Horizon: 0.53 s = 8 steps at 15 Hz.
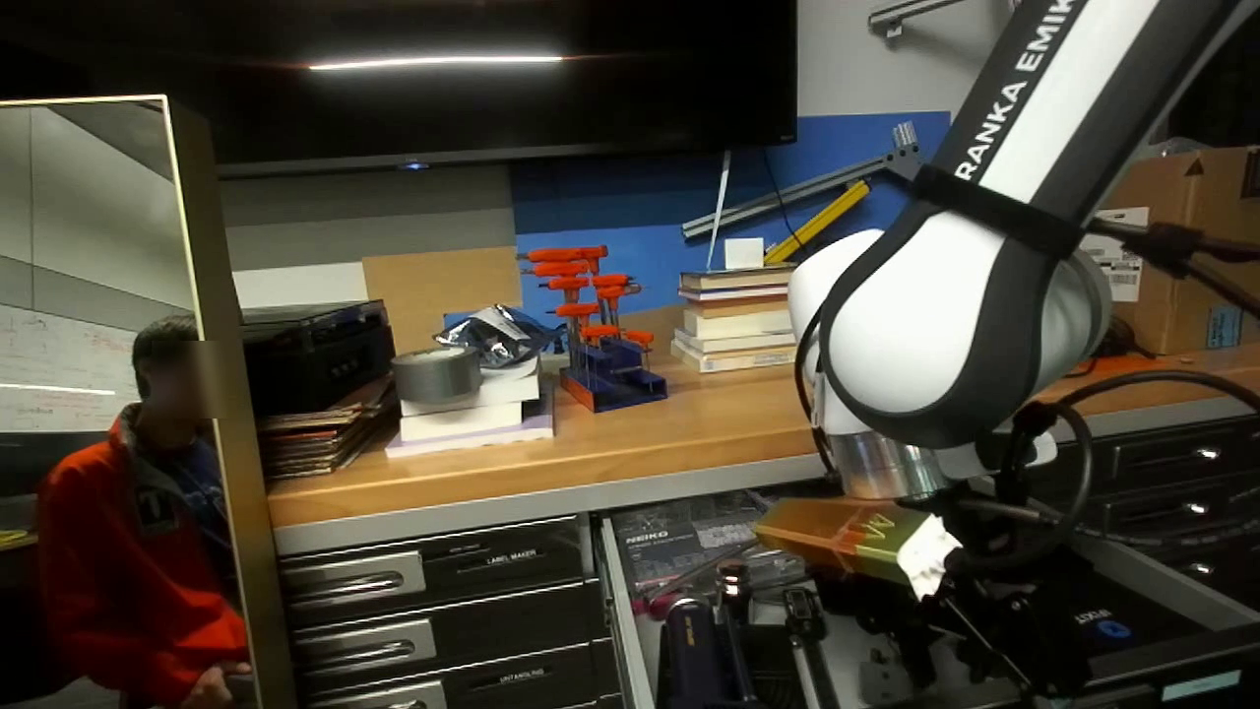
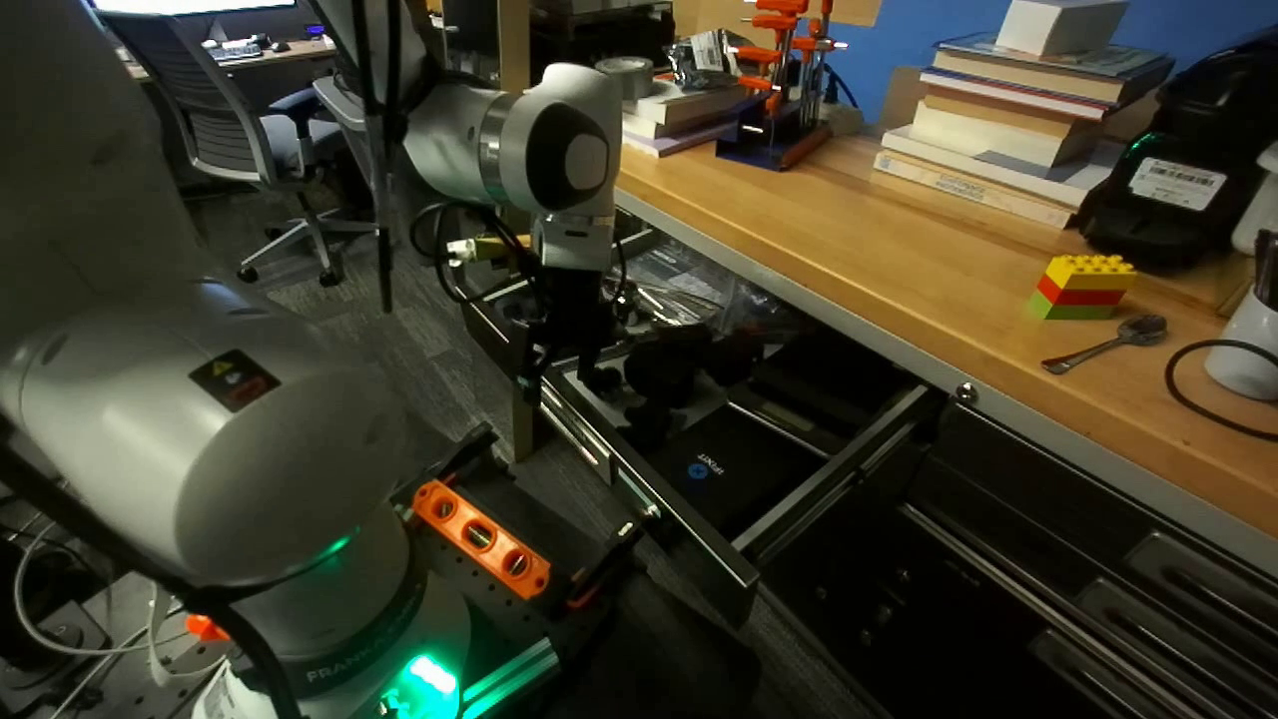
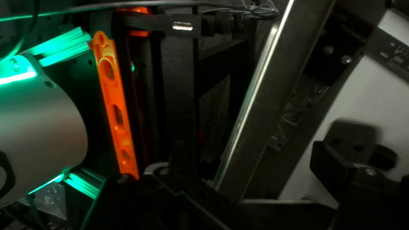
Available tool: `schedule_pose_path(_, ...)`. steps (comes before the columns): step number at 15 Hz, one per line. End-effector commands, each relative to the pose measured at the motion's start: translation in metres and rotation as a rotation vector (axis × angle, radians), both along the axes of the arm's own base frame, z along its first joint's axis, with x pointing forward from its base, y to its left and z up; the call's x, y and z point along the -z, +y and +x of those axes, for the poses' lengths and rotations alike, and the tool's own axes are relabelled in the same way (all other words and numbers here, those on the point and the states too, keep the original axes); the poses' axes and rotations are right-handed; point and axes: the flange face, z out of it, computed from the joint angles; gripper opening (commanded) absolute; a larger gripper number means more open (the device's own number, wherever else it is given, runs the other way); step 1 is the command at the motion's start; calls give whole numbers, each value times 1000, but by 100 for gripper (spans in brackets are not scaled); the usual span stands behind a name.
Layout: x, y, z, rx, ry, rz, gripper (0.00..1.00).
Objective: Pick up the black objects from the countertop, put them in the drawer and close the drawer.
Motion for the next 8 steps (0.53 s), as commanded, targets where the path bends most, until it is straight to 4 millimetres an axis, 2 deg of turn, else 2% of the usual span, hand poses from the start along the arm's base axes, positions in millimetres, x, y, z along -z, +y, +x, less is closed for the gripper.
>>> schedule_pose_path(1, 2, -6, 18, -3, -120, 53, 100)
schedule_pose_path(8, 7, -26, 48, 17, -366, 77, 100)
